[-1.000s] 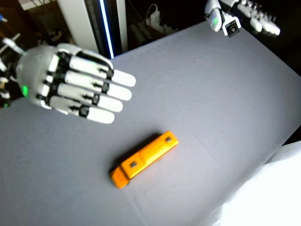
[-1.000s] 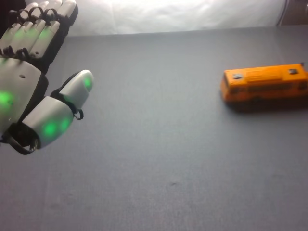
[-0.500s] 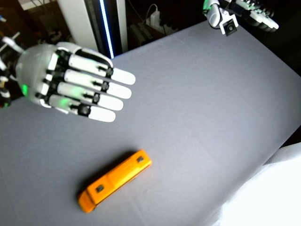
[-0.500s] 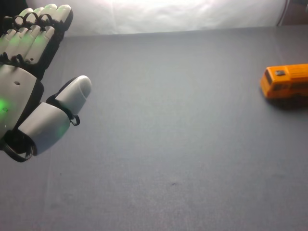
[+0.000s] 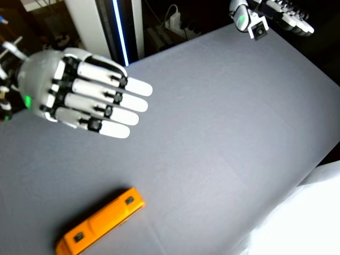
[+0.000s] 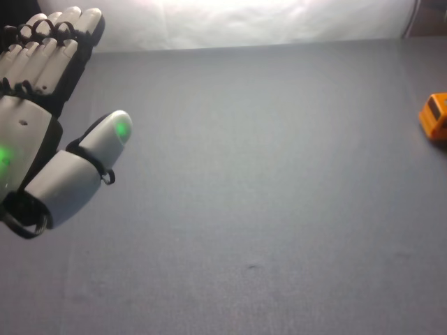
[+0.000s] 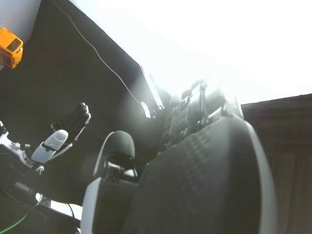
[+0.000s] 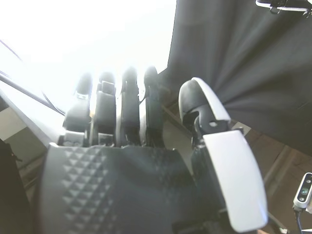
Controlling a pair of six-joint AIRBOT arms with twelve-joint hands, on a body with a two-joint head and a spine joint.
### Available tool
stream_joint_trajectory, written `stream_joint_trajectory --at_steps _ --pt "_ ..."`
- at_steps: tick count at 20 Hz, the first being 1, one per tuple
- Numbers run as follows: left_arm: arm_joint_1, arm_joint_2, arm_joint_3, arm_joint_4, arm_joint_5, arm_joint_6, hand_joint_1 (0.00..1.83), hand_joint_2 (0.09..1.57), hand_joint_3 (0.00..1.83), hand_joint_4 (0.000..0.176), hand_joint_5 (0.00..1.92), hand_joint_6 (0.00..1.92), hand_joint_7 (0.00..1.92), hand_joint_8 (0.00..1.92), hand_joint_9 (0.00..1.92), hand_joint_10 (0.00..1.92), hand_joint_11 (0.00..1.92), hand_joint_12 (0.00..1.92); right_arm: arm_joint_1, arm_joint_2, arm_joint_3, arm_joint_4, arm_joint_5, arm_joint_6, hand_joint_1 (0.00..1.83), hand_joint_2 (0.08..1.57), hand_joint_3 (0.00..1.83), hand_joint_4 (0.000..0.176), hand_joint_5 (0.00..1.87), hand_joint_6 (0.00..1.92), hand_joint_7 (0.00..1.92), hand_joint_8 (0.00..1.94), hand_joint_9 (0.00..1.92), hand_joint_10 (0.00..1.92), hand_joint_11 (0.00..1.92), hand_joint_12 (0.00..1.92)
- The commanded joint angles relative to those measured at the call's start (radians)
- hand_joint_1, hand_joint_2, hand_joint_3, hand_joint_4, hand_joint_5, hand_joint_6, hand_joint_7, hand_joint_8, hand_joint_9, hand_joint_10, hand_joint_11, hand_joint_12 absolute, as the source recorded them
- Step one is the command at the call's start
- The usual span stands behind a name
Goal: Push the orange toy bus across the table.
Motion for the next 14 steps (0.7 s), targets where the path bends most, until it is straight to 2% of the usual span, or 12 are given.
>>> stream_joint_trajectory --at_steps 1,10,14 --pt "-0.009 0.001 -0.003 0.037 -0.122 -0.002 0.00 1.51 0.01 0.000 0.02 0.00 0.00 0.00 0.00 0.00 0.00 0.00 0.005 0.004 -0.001 0.010 0.126 0.006 0.50 1.47 0.00 0.000 0.46 0.00 0.43 0.00 0.29 0.00 0.00 0.52" --pt "-0.002 -0.005 -0.005 0.027 -0.126 -0.002 0.00 1.57 0.03 0.000 0.03 0.00 0.00 0.00 0.00 0.00 0.00 0.00 0.005 0.003 0.000 0.010 0.126 0.006 0.46 1.48 0.00 0.000 0.47 0.00 0.45 0.01 0.30 0.01 0.00 0.53" --pt "0.000 -0.009 -0.005 0.024 -0.127 -0.004 0.00 1.55 0.04 0.000 0.03 0.00 0.00 0.00 0.00 0.00 0.00 0.00 0.005 0.003 0.001 0.010 0.126 0.006 0.44 1.48 0.00 0.000 0.48 0.00 0.48 0.01 0.34 0.01 0.00 0.58"
